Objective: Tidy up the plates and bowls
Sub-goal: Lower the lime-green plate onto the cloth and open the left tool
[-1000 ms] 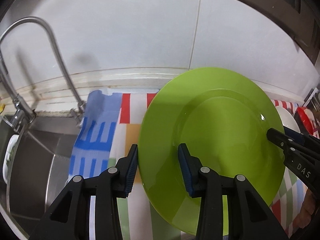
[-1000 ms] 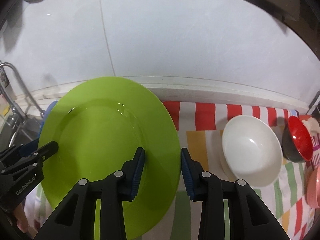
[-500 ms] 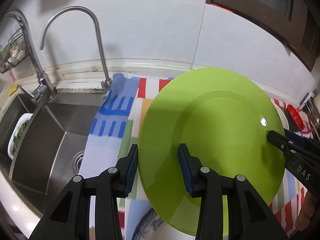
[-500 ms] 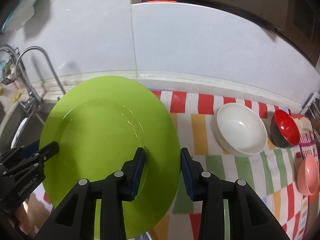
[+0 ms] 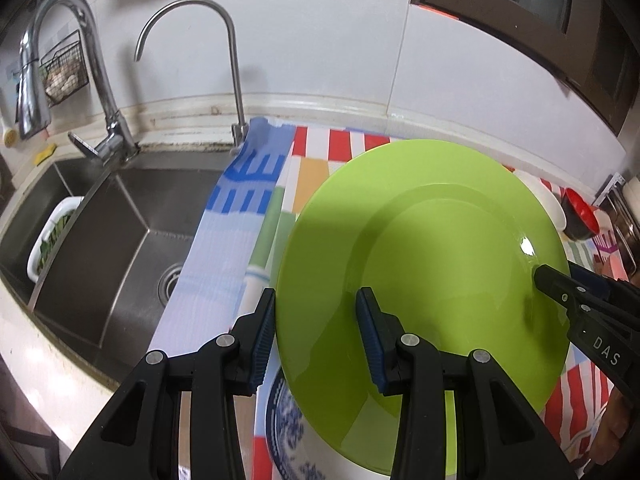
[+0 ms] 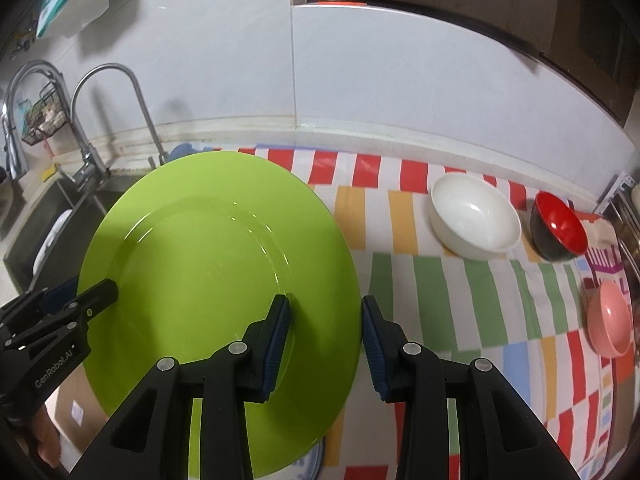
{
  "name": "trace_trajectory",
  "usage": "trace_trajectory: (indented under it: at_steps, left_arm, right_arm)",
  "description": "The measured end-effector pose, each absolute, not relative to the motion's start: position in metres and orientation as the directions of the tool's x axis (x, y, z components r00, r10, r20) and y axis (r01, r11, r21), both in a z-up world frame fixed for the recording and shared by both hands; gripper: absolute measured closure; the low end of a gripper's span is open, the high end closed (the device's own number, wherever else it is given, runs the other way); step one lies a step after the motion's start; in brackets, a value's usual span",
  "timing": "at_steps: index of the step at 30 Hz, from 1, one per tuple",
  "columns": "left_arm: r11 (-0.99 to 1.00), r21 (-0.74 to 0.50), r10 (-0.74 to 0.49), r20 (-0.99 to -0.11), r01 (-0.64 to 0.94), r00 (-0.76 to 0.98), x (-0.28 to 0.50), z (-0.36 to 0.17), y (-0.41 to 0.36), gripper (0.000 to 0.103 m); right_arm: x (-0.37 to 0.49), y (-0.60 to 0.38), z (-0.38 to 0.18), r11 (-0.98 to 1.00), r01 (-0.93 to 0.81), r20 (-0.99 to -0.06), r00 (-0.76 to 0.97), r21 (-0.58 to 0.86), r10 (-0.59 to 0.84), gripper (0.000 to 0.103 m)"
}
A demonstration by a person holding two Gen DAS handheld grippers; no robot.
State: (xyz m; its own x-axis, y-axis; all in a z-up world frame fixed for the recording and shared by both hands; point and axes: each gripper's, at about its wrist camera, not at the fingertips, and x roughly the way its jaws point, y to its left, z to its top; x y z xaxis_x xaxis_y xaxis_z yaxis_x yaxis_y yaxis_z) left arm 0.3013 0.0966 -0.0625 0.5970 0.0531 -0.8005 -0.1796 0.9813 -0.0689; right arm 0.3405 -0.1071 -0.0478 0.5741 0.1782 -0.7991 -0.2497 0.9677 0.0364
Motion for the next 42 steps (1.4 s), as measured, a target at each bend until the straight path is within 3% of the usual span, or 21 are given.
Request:
trace_trajectory:
  at_steps: [42]
  left_arm:
    - [0.977,-0.031,0.06,-0.909,-0.211,0.412,0.259,-0.131,0.096,0.063]
  right_arm:
    - [0.294,-0.101,-0.121,0.954,-0.292,-0.906,0.384,0.065,0.18,0.065]
